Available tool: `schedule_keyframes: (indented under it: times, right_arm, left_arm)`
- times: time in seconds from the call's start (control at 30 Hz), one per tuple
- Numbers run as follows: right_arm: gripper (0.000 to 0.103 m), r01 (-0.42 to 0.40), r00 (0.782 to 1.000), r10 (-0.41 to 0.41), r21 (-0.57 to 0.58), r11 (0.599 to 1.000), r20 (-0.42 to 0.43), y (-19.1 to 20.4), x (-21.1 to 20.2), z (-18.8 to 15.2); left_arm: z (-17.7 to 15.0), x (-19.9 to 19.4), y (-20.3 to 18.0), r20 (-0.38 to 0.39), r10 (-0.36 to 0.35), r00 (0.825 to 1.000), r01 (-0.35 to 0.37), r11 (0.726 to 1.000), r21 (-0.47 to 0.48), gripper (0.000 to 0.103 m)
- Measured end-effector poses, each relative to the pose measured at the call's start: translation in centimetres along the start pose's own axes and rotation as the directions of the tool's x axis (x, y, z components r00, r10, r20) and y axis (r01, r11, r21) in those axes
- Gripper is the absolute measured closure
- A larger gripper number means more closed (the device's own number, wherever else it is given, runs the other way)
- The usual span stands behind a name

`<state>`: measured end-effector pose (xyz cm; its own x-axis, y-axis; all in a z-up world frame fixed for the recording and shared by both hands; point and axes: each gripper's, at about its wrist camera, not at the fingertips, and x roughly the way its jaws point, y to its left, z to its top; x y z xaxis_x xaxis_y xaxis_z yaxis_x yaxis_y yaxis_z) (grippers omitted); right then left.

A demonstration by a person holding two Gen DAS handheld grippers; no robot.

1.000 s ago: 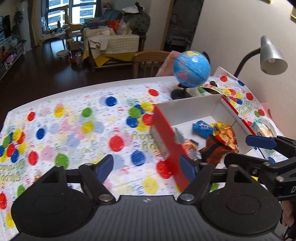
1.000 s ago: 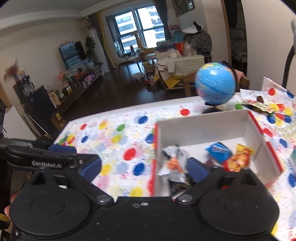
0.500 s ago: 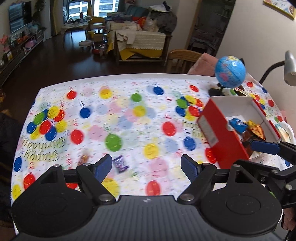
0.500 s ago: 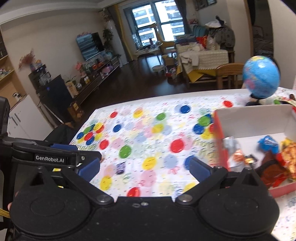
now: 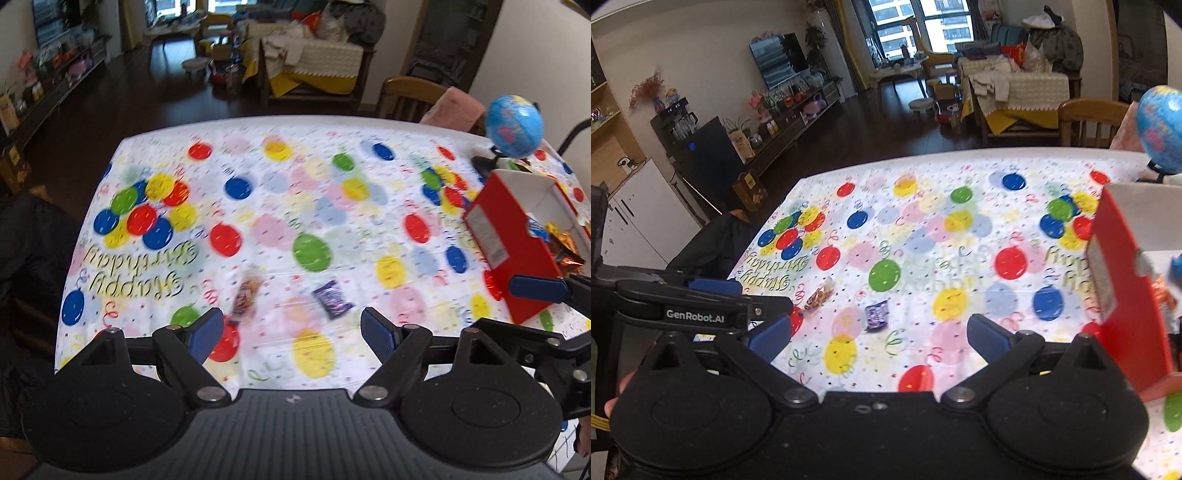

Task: Organize snacks
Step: 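Withdraw both tools from the box toward the two small candies, then grasp the orange-wrapped candy with the left tool while the right tool grasps the purple packet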

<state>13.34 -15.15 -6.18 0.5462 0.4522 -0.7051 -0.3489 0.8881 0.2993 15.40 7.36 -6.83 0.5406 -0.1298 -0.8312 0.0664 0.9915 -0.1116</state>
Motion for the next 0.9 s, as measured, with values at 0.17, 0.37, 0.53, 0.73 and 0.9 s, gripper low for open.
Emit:
schedule_keyframes:
  times: [0.17, 0.37, 0.53, 0.73, 0.9]
  right_arm:
    - [0.007, 0.019, 0.999, -0.019, -0.019, 1.000, -0.044, 0.8, 3.2, -0.2]
    - [0.018, 0.028, 0.994, -0.031, -0.029, 0.999, -0.105, 1.0, 6.8, -0.7]
    - [0.026, 0.049, 0.989, -0.057, -0.062, 0.997, -0.133, 1.0, 9.6, -0.6]
    - [0.035, 0.059, 0.984, -0.078, -0.119, 0.991, -0.162, 1.3, 12.3, -0.5]
    - [0.044, 0.058, 0.981, -0.085, -0.150, 0.987, -0.177, 1.5, 13.9, -0.4]
  left_arm:
    - [0.0, 2.3, 1.7, -0.025, 0.023, 0.999, -0.023, 1.000, -0.002, 0.022]
    - [0.1, 5.1, 3.1, -0.063, 0.034, 0.997, -0.034, 0.999, -0.006, 0.022]
    - [0.3, 7.4, 3.8, -0.084, 0.042, 0.996, -0.042, 0.999, -0.002, 0.022]
    - [0.6, 9.5, 4.4, -0.087, 0.040, 0.995, -0.040, 0.999, 0.004, 0.023]
    - [0.6, 10.9, 4.2, -0.088, 0.042, 0.995, -0.039, 0.999, 0.034, 0.033]
